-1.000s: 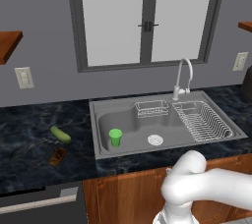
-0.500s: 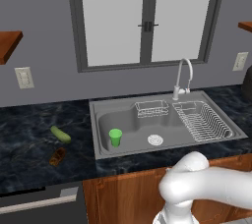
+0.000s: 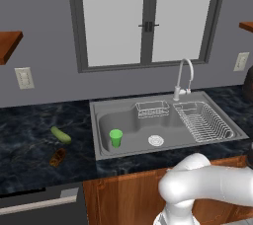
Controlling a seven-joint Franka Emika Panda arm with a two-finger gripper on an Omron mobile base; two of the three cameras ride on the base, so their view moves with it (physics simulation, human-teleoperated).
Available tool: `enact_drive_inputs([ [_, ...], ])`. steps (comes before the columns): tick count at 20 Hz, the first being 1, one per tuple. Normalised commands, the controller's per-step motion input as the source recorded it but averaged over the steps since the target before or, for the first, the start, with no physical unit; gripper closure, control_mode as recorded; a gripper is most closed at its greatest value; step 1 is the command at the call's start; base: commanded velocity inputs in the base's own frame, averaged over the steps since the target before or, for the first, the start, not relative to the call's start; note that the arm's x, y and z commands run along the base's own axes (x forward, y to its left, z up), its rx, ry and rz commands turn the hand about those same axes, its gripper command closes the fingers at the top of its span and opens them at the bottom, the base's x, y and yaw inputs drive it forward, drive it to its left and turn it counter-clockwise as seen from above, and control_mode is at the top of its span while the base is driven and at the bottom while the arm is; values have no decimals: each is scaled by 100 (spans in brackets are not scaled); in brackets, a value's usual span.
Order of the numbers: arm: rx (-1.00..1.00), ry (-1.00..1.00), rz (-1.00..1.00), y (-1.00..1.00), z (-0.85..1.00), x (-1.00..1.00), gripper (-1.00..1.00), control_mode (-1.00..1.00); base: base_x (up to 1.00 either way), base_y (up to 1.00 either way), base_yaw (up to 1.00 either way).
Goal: Remove the cucumber and sweet potato from the sink. Then move the bowl and cup from the counter to the sink for washing.
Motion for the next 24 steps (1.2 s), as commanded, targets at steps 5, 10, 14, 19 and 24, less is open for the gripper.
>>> enact_drive_inputs([
  [5,0,7,9,25,11,-24,100,-100,0,0,0],
  [10,0,3,9,24,10,-27,100,-100,0,0,0],
  [14,0,0,8,24,11,-28,100,-100,0,0,0],
  [19,0,3,8,29,6,-18,100,-100,0,0,0],
  [24,0,5,9,31,1,-11,100,-100,0,0,0],
])
